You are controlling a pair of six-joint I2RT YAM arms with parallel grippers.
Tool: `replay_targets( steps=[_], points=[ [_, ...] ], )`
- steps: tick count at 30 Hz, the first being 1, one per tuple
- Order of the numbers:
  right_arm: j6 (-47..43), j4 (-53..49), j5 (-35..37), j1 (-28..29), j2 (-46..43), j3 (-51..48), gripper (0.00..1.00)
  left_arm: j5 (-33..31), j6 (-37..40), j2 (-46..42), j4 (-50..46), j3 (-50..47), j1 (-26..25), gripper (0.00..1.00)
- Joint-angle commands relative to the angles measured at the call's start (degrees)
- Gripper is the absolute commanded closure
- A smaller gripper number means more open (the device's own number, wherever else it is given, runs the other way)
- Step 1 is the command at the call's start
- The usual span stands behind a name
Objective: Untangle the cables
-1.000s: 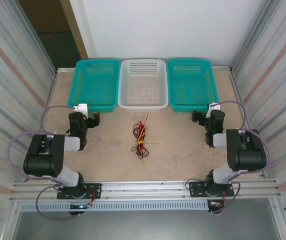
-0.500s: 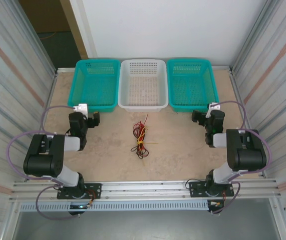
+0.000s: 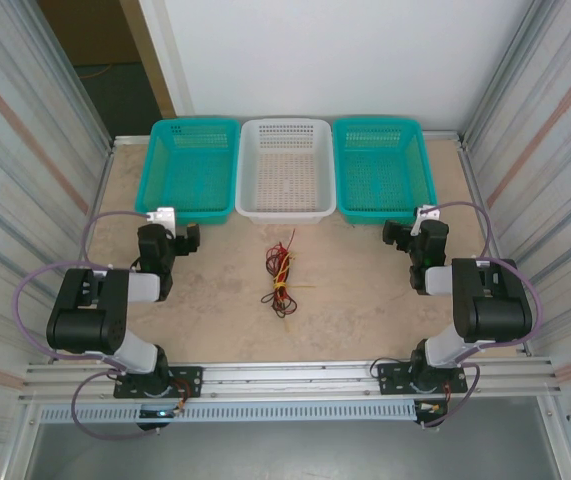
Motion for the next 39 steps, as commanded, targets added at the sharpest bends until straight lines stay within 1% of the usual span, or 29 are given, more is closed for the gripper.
replay_targets(
  steps=[1,5,7,8,9,10,11,12,13,16,18,20,21,22,23,24,26,27,29,30,31,32,33,34,35,36,37,38,39],
  points=[
    [-1.2,0.6,-0.7,-0.5,-0.7,0.7,0.01,0.5,0.5,-0.3,0.0,1.0,0.5,0.01],
    [-1.1,0.6,-0.8,-0.6,-0.8,0.7,0.01,0.5,0.6,-0.6,0.7,0.5,0.6,0.01],
    [-1.2,0.8,-0.1,-0.5,-1.2,0.7,0.01,-3.1,-0.5,-2.1,-1.2,0.9,0.3,0.01],
    [-0.8,-1.6,2.3,0.0,-2.4,1.5,0.01,-2.3,-0.7,-3.4,-2.1,0.9,0.4,0.01],
    [-0.5,-6.7,5.6,0.8,-4.6,3.4,0.01,-4.1,0.8,-4.4,-1.0,0.3,-0.7,0.01],
    [-0.7,-12.9,7.1,1.1,-6.2,6.0,0.01,-7.3,1.7,-6.1,-4.0,1.1,-2.2,0.01],
    [-0.9,-18.8,7.3,1.2,-7.4,8.3,0.01,-8.7,2.2,-8.7,-10.5,2.5,-3.4,0.01],
    [-0.9,-22.3,7.3,1.3,-8.3,9.7,0.01,-9.2,2.7,-10.8,-13.8,3.3,-4.1,0.01],
    [-1.3,-23.1,7.5,1.8,-9.0,9.6,0.01,-10.3,2.9,-12.1,-14.5,3.2,-5.0,0.01],
    [-0.9,-20.4,12.5,4.2,-12.8,6.4,0.01,-14.2,3.5,-14.8,-17.2,3.4,-8.4,0.01],
    [1.1,-21.8,13.2,4.3,-15.1,5.5,0.01,-16.5,0.8,-16.4,-20.7,4.2,-10.1,0.01],
    [3.1,-26.3,13.6,4.8,-17.2,6.1,0.01,-19.0,-0.3,-18.3,-25.4,5.1,-12.3,0.02],
    [4.8,-30.2,13.8,5.2,-18.1,7.1,0.01,-22.6,-0.2,-19.1,-27.8,5.7,-14.0,0.01],
    [6.4,-34.4,14.3,5.9,-18.9,8.4,0.01,-24.8,-0.5,-20.0,-31.0,6.7,-15.1,0.01],
    [7.4,-39.4,15.5,7.3,-19.9,9.7,0.01,-25.5,-1.9,-21.5,-36.5,8.2,-15.8,0.02],
    [8.0,-43.9,18.5,9.6,-21.3,10.9,0.01,-25.4,-3.8,-23.1,-42.2,10.1,-16.0,0.04],
    [10.8,-50.2,23.8,14.6,-25.1,11.6,0.01,-25.1,-8.8,-27.0,-51.6,13.4,-16.0,0.06],
    [12.9,-54.1,25.5,16.8,-27.2,12.4,0.01,-24.3,-11.3,-29.5,-55.9,14.6,-16.0,0.07],
    [17.9,-62.4,27.5,19.5,-30.9,16.0,0.01,-21.2,-14.9,-34.4,-61.0,16.2,-16.1,0.08],
    [18.0,-64.2,25.7,20.2,-32.1,17.5,0.01,-19.3,-17.1,-36.6,-64.0,17.3,-16.1,0.09],
    [18.4,-63.7,24.7,20.4,-34.3,17.8,0.01,-17.1,-18.9,-38.0,-66.0,18.5,-16.1,0.10],
    [20.5,-62.0,25.6,20.3,-35.7,17.5,0.01,-13.7,-20.6,-39.1,-68.0,19.6,-16.1,0.11],
    [26.3,-62.7,28.1,19.6,-36.7,17.6,0.01,-9.7,-21.9,-39.6,-69.1,20.6,-16.2,0.13],
    [29.2,-63.0,22.8,17.1,-37.2,18.3,0.01,-6.8,-23.3,-39.4,-70.0,21.3,-16.6,0.13],
    [27.5,-61.6,11.7,12.5,-35.9,19.6,0.01,-4.1,-25.1,-38.7,-71.1,22.4,-17.1,0.14],
    [27.6,-64.1,5.9,9.7,-33.0,23.4,0.01,-2.4,-26.6,-37.6,-72.3,23.4,-17.6,0.15],
    [27.5,-70.6,3.5,8.4,-26.4,30.5,0.06,-0.7,-28.3,-36.0,-73.6,24.7,-18.6,0.16],
    [25.8,-78.9,1.6,8.3,-19.8,39.0,0.13,0.3,-29.8,-34.2,-74.6,25.9,-19.7,0.18],
    [23.7,-84.5,-0.2,8.8,-14.8,45.8,0.18,0.7,-30.8,-32.7,-75.3,26.8,-21.1,0.19]
  ],
)
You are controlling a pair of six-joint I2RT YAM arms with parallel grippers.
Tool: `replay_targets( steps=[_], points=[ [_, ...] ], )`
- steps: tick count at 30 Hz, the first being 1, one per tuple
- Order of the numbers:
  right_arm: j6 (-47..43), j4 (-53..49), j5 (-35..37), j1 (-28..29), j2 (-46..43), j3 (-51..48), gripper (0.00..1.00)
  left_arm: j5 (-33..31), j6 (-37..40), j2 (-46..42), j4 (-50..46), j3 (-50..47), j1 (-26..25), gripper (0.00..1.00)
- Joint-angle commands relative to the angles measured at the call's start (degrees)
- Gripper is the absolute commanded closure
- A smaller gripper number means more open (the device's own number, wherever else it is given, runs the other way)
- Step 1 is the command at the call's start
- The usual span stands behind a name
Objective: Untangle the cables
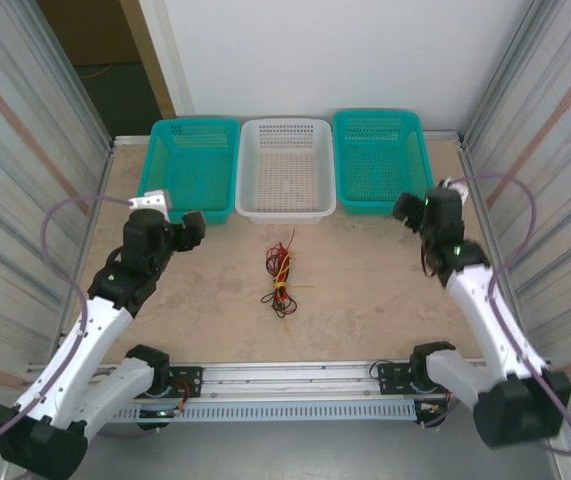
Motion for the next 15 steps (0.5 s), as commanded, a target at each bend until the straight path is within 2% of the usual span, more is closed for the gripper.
replay_targets(
  steps=[1,4,5,8,11,15],
  points=[
    [-1.2,-21.2,-11.5,0.9,17.7,20.9,0.20,7.3,-8.2,5.8,-7.6,3.0,-4.4,0.21],
    [-3.5,-32.1,-7.5,2.8,29.8,35.3,0.20,6.2,-7.9,10.3,-5.6,3.3,-12.2,0.20],
    [-3.3,-32.7,-6.2,2.8,31.9,37.1,0.18,5.4,-7.9,11.9,-5.1,3.3,-14.8,0.20],
    [-1.5,-33.0,-9.0,1.5,36.6,40.2,0.14,4.7,-9.9,15.4,-4.2,2.9,-19.4,0.18],
    [-4.0,-31.5,-10.4,2.9,39.5,40.7,0.15,8.3,-13.7,17.9,-3.0,1.7,-20.1,0.19],
    [-6.8,-30.3,-11.3,3.1,42.4,41.5,0.22,8.4,-14.7,20.1,-3.7,1.4,-20.0,0.20]
  ],
)
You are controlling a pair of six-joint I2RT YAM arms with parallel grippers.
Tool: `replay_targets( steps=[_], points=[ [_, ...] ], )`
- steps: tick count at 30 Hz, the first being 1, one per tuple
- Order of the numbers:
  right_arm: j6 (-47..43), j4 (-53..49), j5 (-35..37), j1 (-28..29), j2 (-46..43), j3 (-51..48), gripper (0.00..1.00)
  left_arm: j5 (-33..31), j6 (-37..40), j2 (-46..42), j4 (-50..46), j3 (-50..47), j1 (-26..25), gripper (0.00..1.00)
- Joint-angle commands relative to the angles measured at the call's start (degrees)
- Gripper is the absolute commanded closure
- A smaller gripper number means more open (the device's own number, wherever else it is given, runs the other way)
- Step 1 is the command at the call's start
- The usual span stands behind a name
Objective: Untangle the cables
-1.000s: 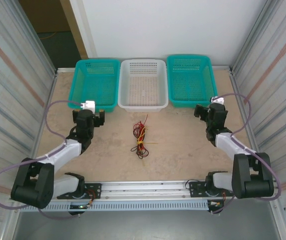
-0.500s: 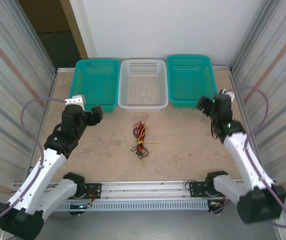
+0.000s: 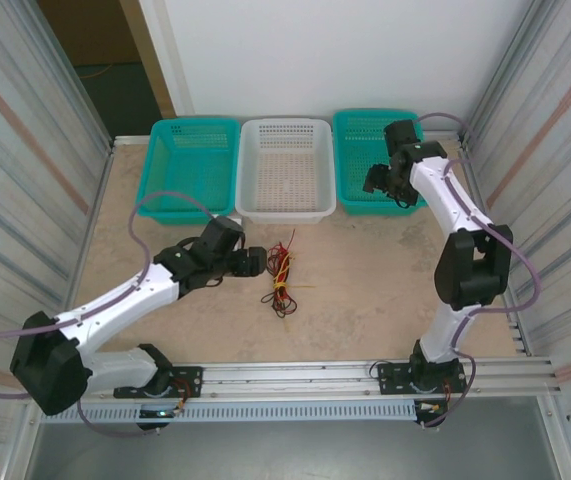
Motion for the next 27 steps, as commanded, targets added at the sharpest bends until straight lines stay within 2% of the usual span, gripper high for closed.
replay_targets(
  steps=[1,8,12,14,20,27],
  points=[
    [-3.9,-2.6,-2.0,0.0,2.3,3.3,0.24,1.0,-2.5,1.5,-0.5,0.0,-0.1,0.20],
    [-9.5,-5.1,-0.8,0.7,7.6,7.6,0.27,1.6,-2.5,5.2,-0.4,1.5,-0.1,0.18],
    [-10.9,-6.6,-0.5,1.6,10.1,8.3,0.30,1.1,-2.8,10.4,-2.7,4.7,0.1,0.16],
    [-11.2,-6.5,-0.1,2.4,10.2,8.0,0.30,0.8,-2.2,12.9,-3.8,6.7,0.3,0.12],
    [-11.3,-6.6,0.0,3.7,10.0,7.3,0.30,1.1,-0.1,17.9,-3.4,11.3,0.8,0.11],
    [-11.8,-6.9,-0.3,3.8,7.8,5.2,0.30,4.5,0.2,22.9,-3.3,13.9,3.3,0.13]
  ],
)
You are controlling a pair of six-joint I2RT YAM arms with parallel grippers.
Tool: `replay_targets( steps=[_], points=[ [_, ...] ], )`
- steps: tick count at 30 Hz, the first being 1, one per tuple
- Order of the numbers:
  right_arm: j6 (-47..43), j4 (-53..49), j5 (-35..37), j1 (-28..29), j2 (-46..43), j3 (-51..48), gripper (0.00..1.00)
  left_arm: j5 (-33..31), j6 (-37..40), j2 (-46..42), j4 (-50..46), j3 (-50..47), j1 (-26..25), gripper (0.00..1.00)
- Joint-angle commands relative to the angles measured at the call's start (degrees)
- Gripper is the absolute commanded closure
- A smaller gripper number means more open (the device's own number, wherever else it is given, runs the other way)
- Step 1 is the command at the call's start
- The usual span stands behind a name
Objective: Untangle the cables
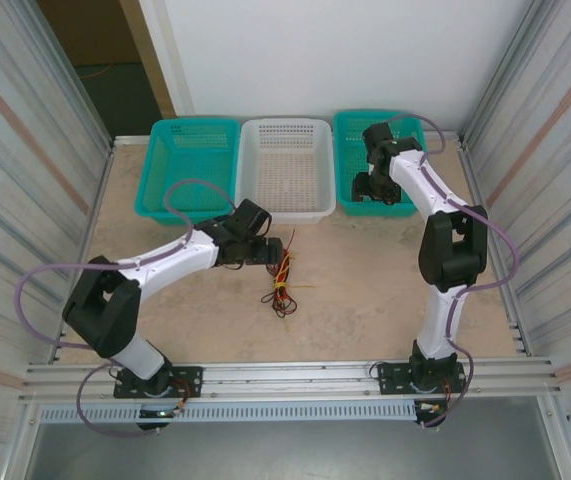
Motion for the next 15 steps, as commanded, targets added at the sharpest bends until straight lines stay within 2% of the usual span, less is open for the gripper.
replay_targets(
  steps=[1,11,15],
  points=[
    [-1.4,-3.3,-0.9,0.5,-2.0,-1.6,0.30,2.6,0.5,1.3,-1.0,1.4,1.3,0.13],
    [-1.2,-5.2,-1.3,0.9,-5.9,-1.2,0.28,3.6,-0.9,0.5,0.4,-0.3,1.7,0.16],
    [1.6,-7.9,4.1,5.4,-10.8,1.1,0.24,2.5,-2.3,-2.1,0.2,-1.1,2.2,0.17]
  ],
)
